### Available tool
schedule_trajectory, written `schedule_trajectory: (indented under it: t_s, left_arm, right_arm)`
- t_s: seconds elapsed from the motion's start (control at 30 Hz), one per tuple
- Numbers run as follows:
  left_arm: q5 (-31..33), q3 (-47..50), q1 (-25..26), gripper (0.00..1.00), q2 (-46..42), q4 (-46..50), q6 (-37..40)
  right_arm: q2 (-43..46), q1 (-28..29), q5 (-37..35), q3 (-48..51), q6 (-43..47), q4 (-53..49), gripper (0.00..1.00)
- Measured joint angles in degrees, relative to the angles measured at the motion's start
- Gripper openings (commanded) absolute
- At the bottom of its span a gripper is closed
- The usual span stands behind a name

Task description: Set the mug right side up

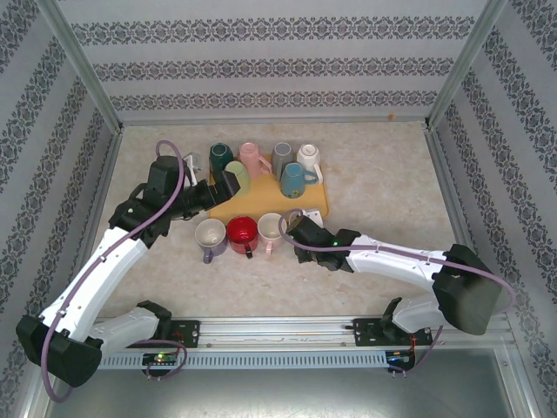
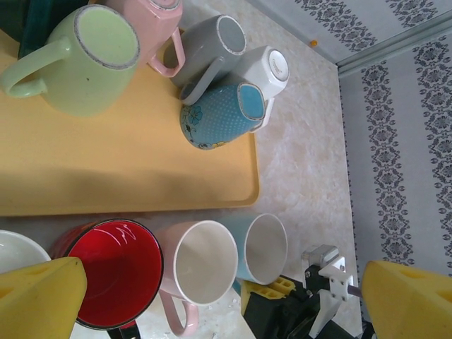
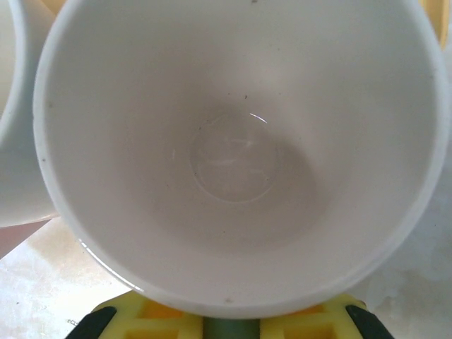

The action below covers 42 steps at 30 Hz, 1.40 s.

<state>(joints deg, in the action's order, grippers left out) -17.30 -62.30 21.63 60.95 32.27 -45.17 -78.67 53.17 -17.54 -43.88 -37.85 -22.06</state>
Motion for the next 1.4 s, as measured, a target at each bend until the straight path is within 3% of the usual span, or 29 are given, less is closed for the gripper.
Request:
schedule_trajectory:
  t_s: [0.1,0.33,0.53,0.8,1.1,1.4]
  left_arm:
    - [0.00,0.39,0.00,1.00,-0.26,-0.02,0.00]
    - [0.02,0.74,0.00,1.00,-0.37,-0.04,0.00]
    - [0.46,0.92,0.00,1.00,-0.48,0.00,0.00]
    - [1.33,0.87,0.00,1.00,-0.28,0.76,0.44]
    - [4.90,-6.80,0.00,0.99,7.34,6.91,6.56]
    - [15.56,-22.27,0.04,0.99,26.75,11.50,25.55]
  right_arm:
    - [0.00,0.00,0.09,-0.22,-0.31,-0.44,0.22]
    - [0.00,0.63,0.76,-0.42,-1.40,-1.36,0.42]
    - [0.31,0.63,0.92,-0.66,-1.29,-2.56,0.47]
    - [6.32,0.63,1.73,-2.12,0.26,-6.91,0.75]
    - [19.50,-0.09,2.05,-4.15,6.45,-14.53,0.81]
    - [23.08,-6.95,6.78,-11.50,12.63,-18.43,0.81]
